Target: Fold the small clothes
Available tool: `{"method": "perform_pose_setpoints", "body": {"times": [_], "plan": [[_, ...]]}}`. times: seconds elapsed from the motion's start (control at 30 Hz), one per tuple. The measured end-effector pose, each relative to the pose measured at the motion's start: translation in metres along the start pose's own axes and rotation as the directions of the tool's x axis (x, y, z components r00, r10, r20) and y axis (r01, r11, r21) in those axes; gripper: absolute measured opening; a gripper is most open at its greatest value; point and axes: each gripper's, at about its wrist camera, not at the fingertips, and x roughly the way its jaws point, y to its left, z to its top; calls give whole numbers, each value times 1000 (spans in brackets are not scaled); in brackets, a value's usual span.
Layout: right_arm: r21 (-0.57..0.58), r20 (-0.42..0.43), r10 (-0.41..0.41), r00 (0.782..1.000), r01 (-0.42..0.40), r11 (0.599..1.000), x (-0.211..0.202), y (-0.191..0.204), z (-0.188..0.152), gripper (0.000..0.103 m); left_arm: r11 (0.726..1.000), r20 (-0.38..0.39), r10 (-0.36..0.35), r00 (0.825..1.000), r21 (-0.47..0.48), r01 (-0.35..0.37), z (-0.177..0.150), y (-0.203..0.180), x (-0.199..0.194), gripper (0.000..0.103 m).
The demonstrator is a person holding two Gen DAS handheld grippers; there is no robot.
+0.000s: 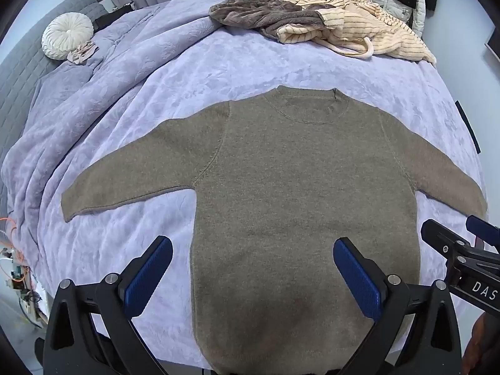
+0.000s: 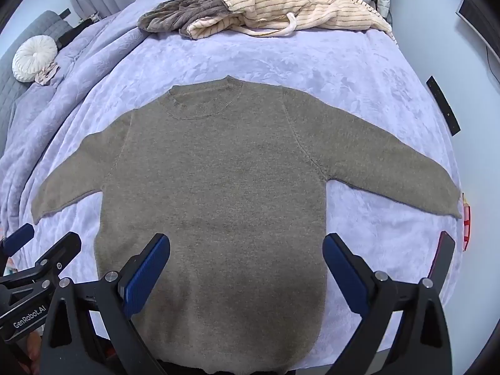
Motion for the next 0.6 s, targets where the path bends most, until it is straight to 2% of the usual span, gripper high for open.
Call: {"method": "perform_pose_setpoints", "body": {"times": [0.6], "plan": [[4, 1, -3, 1000, 3, 1000, -2, 3, -3, 99, 1000, 3, 0, 1000, 4, 0, 1, -4, -2, 103]]}}
